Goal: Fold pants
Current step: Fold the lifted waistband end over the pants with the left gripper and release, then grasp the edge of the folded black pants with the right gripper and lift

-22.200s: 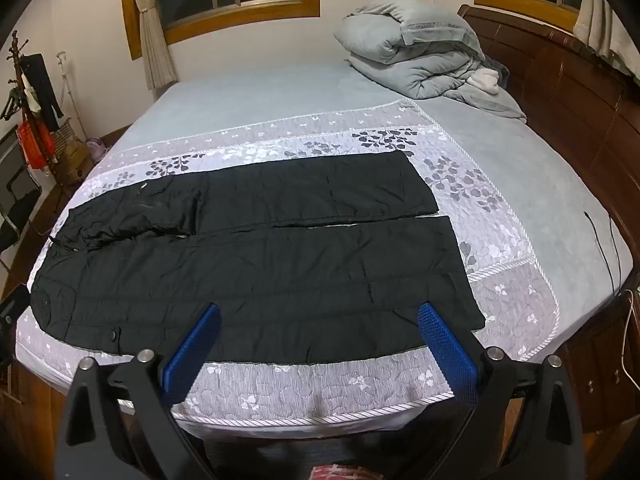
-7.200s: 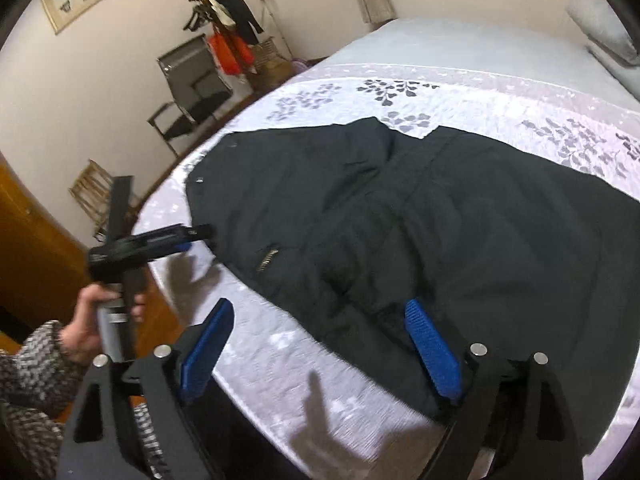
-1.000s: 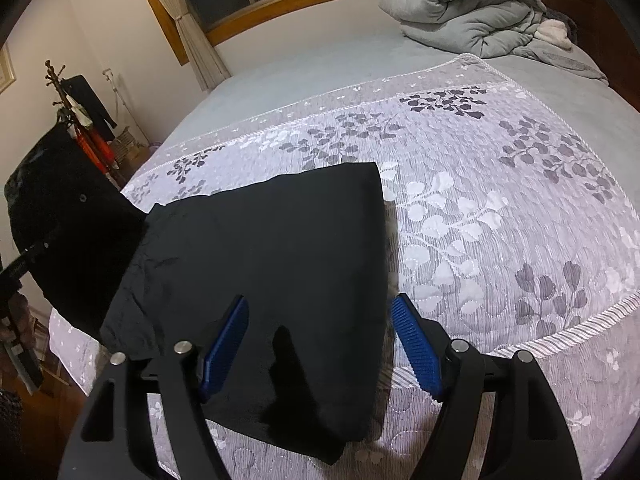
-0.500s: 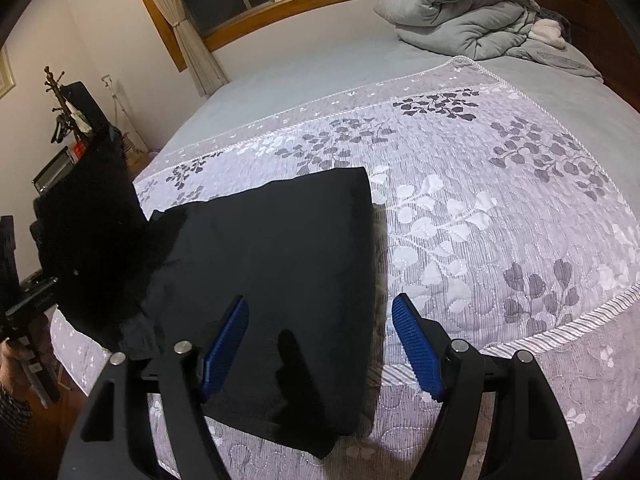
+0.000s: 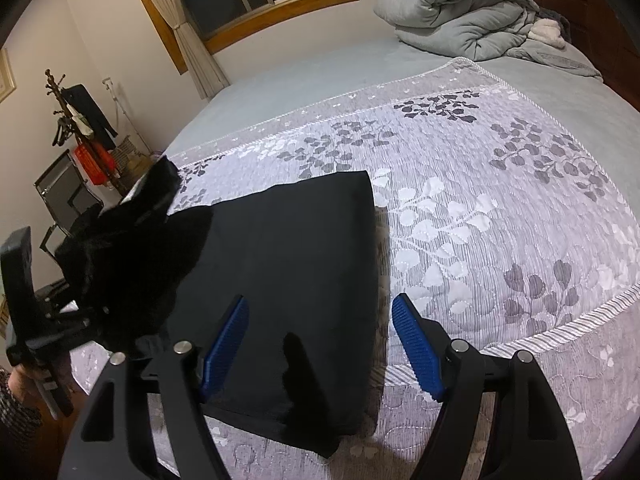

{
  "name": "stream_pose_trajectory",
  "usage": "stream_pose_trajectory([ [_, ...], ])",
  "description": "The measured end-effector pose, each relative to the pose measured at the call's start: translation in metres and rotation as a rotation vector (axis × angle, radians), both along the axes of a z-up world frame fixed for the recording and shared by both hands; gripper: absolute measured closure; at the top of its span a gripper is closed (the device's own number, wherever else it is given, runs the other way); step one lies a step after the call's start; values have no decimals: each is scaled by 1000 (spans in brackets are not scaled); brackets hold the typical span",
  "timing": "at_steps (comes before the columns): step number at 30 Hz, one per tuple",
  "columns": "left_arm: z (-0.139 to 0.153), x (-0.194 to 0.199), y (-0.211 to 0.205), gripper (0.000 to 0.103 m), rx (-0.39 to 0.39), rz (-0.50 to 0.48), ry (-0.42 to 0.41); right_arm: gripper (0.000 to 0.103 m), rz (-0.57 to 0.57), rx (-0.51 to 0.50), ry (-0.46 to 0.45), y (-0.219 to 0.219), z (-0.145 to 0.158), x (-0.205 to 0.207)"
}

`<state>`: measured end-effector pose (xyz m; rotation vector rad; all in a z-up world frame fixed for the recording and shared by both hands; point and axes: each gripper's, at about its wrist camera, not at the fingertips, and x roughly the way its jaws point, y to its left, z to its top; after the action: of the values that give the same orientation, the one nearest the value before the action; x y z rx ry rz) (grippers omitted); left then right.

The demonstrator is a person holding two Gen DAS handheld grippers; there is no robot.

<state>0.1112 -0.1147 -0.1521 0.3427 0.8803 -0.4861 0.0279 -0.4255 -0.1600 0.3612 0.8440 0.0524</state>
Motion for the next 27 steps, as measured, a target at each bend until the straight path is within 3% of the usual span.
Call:
stream_pose_trajectory([
  [2, 5, -5, -4, 7, -40, -32, 20, 23, 0, 13, 0, 0, 3, 1],
  [6, 23, -20, 1, 7, -95, -45, -40, 20, 21, 46, -18, 4, 13, 0],
  [10, 28, -26, 19, 7, -99, -20, -28, 18, 68, 148, -38, 12, 24, 2],
  [13, 38, -27, 47, 7, -154, 45, -28, 13, 114, 183, -46, 25, 35, 9],
  [21, 66, -23, 135, 7, -542, 236, 39, 10, 253, 310, 22, 76, 35, 48],
  [24, 62, -16, 146, 7, -530, 307, 45, 9, 266, 334, 49, 91, 30, 61],
  [27, 52, -8, 147, 7, -422, 367, 24, 9, 270, 401, 87, 96, 20, 70],
])
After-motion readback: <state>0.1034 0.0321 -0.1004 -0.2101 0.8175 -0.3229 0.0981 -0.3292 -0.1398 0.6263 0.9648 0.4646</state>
